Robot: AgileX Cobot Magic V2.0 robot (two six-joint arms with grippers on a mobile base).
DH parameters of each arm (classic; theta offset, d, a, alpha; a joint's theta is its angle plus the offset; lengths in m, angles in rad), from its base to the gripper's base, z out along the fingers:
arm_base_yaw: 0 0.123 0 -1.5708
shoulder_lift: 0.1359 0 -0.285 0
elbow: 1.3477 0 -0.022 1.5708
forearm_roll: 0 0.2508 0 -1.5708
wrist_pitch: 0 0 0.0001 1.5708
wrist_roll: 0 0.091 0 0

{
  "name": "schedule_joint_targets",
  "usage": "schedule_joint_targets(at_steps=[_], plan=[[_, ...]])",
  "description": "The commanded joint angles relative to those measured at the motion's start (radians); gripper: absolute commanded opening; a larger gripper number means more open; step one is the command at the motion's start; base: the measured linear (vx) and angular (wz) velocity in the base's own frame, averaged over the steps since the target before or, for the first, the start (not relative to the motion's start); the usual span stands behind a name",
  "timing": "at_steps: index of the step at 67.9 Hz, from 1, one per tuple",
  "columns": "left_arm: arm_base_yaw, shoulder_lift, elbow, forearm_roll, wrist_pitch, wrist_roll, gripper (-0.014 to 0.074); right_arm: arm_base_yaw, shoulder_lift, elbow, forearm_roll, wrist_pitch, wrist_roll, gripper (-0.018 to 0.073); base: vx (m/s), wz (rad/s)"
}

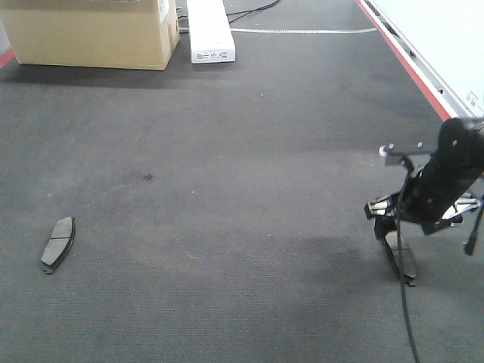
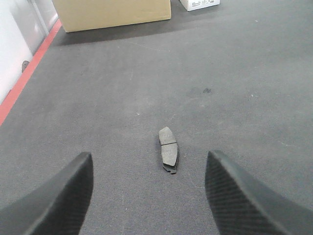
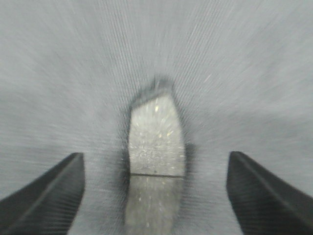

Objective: Move and align brake pads A on conveyor
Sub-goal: 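Open the right gripper, release the pad, and raise it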

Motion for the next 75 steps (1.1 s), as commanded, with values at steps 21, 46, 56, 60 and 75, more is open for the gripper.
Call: schedule_joint_targets(at_steps=[21,46,56,60,75], plan=[[-0.004,0.011,-0.018,0.002,-0.066,0.001,0.046,0.0,-0.363,0.149,0.01,-0.377,-0.004,0.0592,0.0,0.0],[-0.004,0.011,-0.018,0.002,-0.066,0.001,0.046,0.0,-0.76,0.485,0.038,-0.564,-0.004,0.0592,0.0,0.0],[-0.004,0.011,-0.018,0.002,-0.066,0.001,0.046,0.0,-0.926,0.594,0.037,-0.582,-0.004,0.0592,0.0,0.0],[-0.004,0.011,-0.018,0.002,-0.066,0.001,0.046,0.0,-0.995,0.635,0.037,-0.583,-0.004,0.0592,0.0,0.0],[-0.004,0.011,-0.018,0.002,-0.066,0.001,0.046,0.0,-1.19,0.737,0.037,-0.587,-0.004,0.0592,0.0,0.0]])
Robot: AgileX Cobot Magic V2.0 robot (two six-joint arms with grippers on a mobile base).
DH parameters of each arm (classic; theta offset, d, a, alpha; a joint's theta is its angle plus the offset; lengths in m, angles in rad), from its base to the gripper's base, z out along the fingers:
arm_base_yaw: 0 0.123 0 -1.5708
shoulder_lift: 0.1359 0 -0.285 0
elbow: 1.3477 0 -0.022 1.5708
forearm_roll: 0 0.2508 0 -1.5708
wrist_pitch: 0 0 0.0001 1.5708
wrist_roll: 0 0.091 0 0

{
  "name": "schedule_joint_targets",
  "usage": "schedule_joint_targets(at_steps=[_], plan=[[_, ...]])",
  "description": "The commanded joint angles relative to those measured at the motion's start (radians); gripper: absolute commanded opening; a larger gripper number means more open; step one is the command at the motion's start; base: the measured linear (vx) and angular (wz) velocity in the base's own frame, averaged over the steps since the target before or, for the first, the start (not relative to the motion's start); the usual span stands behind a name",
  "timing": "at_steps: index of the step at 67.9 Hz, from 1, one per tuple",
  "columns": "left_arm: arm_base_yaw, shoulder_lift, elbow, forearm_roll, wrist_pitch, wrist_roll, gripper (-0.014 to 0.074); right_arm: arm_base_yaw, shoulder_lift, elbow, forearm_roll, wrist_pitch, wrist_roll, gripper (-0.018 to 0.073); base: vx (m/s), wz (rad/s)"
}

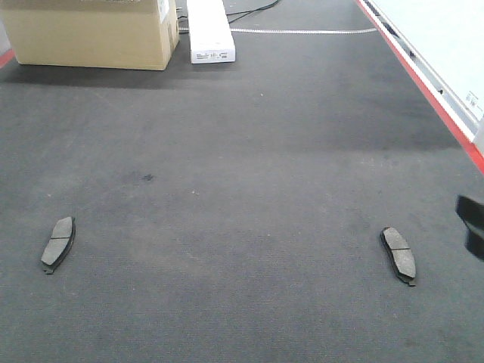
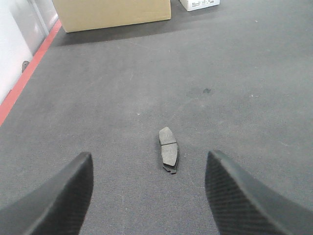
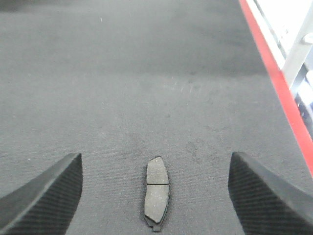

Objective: Move and align brake pads A on conveyor
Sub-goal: 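Open the right gripper, release the pad, and raise it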

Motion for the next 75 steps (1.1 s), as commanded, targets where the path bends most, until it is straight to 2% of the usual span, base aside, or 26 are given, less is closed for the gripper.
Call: schedule_joint_targets(at_steps=[1,18,75], plan=[[-0.004,0.011,-0.018,0.001,-0.066,0.0,0.046,0.0,-0.08,0.005,-0.002,-0.077,-0.004,0.0592,0.0,0.0],[-0.004,0.011,-0.018,0.001,-0.066,0.0,0.046,0.0,-0.215,0.027,-0.002,-0.061,-0.004,0.0592,0.0,0.0],[-0.004,0.011,-0.018,0.001,-0.066,0.0,0.046,0.0,-0.215,0.027,-0.002,-0.06,-0.004,0.0592,0.0,0.0]])
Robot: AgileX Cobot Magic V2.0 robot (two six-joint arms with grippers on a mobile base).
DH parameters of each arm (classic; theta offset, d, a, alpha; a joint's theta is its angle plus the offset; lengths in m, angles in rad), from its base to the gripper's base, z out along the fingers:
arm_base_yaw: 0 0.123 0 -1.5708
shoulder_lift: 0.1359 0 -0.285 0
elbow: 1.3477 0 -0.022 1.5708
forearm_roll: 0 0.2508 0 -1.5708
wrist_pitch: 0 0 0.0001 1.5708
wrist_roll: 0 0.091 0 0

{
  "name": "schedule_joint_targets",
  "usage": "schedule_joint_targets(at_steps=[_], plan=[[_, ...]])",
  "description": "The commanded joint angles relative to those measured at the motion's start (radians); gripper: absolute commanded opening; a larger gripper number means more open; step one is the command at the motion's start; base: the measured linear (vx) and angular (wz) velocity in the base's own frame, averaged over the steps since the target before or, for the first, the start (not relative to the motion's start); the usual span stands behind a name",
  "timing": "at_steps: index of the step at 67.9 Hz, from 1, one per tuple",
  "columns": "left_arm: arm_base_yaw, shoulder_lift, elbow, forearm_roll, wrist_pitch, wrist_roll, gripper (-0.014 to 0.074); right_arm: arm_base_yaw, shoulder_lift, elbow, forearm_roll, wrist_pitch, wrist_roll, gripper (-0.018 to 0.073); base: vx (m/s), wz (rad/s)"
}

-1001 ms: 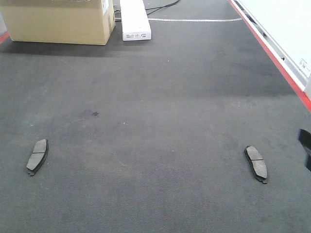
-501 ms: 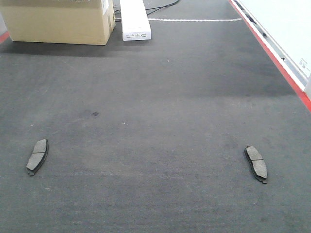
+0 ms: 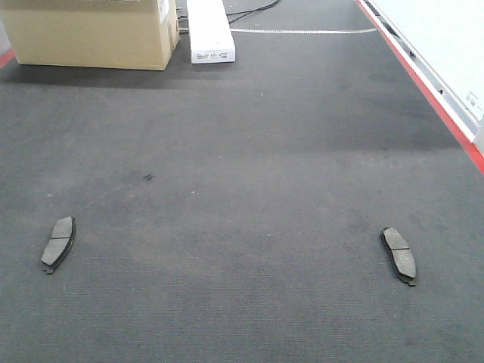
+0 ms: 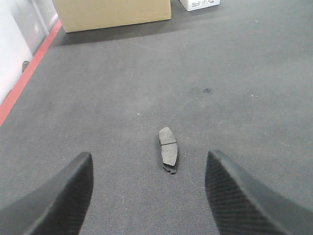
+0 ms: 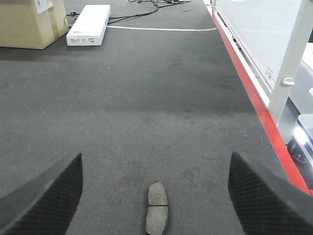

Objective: Move and align brake pads A on conveyor
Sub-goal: 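Open the right gripper, release the pad, and raise it, then turn the base away from the conveyor belt with empty grippers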

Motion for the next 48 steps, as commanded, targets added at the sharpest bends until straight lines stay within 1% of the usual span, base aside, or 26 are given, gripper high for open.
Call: schedule_joint_targets(at_steps=[1,32,48], plan=[[-0.004,0.011,-0.018,0.001,-0.066,0.0,0.046,0.0,0.005,-0.026,-0.004,-0.068,-0.004,0.0592,0.0,0.0],[-0.004,0.011,-0.018,0.001,-0.066,0.0,0.046,0.0,0.005,-0.026,-0.004,-0.068,-0.004,0.0592,-0.01,0.0],[-0.004,0.011,-0.018,0.001,-0.066,0.0,0.046,0.0,0.005,-0.026,-0.004,-0.068,-0.004,0.0592,-0.13,-0.04]])
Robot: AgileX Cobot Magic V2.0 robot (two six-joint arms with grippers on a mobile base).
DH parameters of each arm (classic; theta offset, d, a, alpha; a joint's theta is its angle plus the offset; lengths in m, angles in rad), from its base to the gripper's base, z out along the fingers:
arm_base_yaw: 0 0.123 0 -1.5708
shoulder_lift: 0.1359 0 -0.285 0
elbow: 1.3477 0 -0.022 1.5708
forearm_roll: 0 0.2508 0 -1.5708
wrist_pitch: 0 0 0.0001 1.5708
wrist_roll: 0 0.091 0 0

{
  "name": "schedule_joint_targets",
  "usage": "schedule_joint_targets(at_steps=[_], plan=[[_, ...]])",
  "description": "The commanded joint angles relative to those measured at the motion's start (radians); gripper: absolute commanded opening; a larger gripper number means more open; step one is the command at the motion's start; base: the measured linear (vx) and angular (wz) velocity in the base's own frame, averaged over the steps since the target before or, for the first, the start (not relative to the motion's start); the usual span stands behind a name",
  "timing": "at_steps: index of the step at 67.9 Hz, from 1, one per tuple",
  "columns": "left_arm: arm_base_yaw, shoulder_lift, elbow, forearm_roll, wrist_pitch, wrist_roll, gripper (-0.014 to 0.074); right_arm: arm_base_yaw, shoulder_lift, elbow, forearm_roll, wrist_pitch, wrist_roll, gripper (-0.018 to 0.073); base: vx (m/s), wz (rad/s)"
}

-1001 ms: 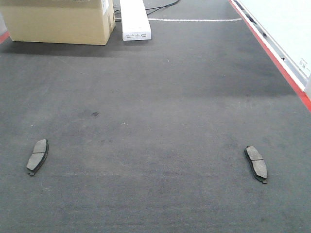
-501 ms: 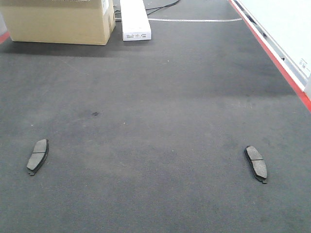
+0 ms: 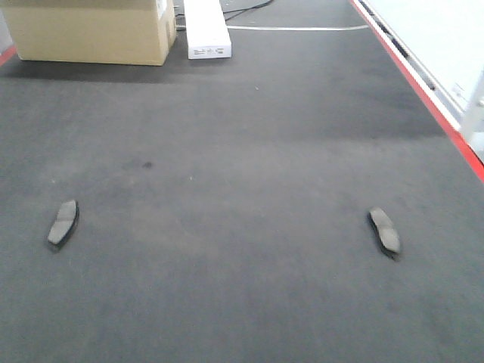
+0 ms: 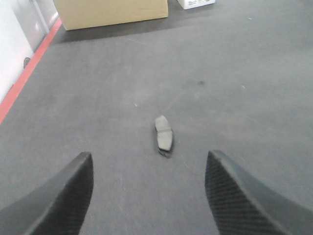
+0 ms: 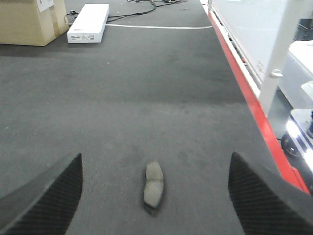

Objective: Move and align brake pads A on conveyor
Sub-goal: 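Turn the base away from the conveyor belt with empty grippers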

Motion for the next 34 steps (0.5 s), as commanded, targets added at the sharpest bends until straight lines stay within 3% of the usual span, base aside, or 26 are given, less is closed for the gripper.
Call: schedule_joint_targets(at_steps=[1,34], plan=[[-0.004,0.011,-0.018,0.001,-0.066,0.0,0.046,0.0,0.005,-0.026,-0.004,-0.068,-0.004,0.0592,-0.23,-0.11],[-0.004,0.011,-0.018,0.001,-0.066,0.0,0.046,0.0,0.005,-0.026,-0.004,-0.068,-0.004,0.0592,-0.35,-0.23]])
